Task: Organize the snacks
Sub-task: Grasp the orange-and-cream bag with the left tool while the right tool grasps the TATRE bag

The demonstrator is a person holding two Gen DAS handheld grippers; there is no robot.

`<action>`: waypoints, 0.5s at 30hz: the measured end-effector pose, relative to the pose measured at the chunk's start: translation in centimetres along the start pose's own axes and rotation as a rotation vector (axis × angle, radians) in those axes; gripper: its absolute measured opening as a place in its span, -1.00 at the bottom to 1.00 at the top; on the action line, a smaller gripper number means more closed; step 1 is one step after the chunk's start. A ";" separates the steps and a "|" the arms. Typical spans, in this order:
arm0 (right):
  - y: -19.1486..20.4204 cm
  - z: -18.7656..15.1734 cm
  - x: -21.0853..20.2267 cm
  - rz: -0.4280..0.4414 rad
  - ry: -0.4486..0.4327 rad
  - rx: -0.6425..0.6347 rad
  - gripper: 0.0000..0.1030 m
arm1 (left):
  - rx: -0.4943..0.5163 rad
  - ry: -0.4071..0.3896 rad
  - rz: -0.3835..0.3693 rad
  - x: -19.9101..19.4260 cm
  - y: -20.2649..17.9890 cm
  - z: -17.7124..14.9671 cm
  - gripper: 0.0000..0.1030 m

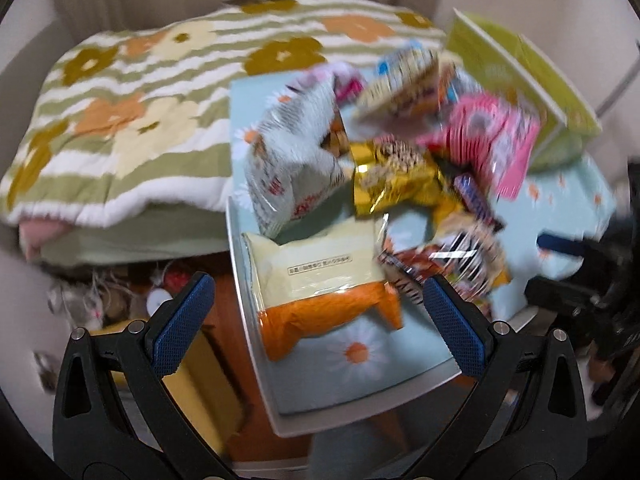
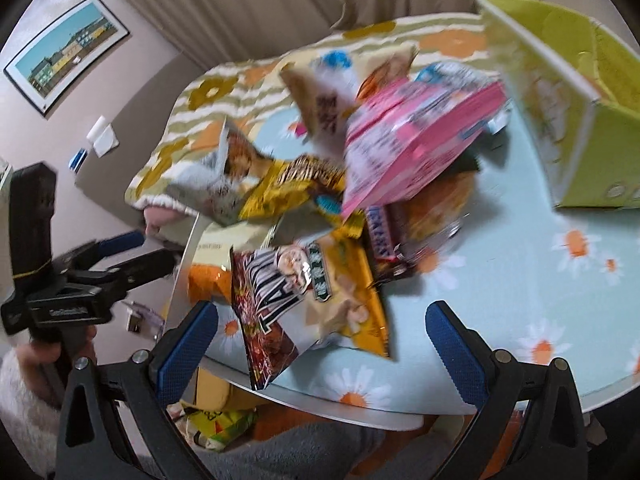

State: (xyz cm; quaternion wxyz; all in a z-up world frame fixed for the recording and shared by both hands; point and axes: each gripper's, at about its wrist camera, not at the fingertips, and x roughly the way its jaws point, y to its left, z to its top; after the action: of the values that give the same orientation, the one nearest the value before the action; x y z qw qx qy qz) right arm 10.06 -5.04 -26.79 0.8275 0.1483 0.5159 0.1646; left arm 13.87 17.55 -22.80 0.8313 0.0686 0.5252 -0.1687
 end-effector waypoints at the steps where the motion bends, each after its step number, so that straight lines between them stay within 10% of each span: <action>1: 0.1 0.0 0.2 0.003 0.005 -0.010 1.00 | 0.028 0.011 0.000 0.4 0.0 0.0 0.99; 15: 2.0 0.3 4.6 0.010 0.085 -0.186 1.00 | 0.561 0.044 0.008 4.8 -3.8 0.3 0.99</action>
State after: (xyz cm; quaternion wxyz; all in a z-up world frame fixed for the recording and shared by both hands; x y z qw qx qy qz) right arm 11.93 -1.28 -29.51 0.8143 0.0664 0.5321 0.2221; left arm 14.64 12.91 -26.77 0.7690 0.3018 0.4754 -0.3027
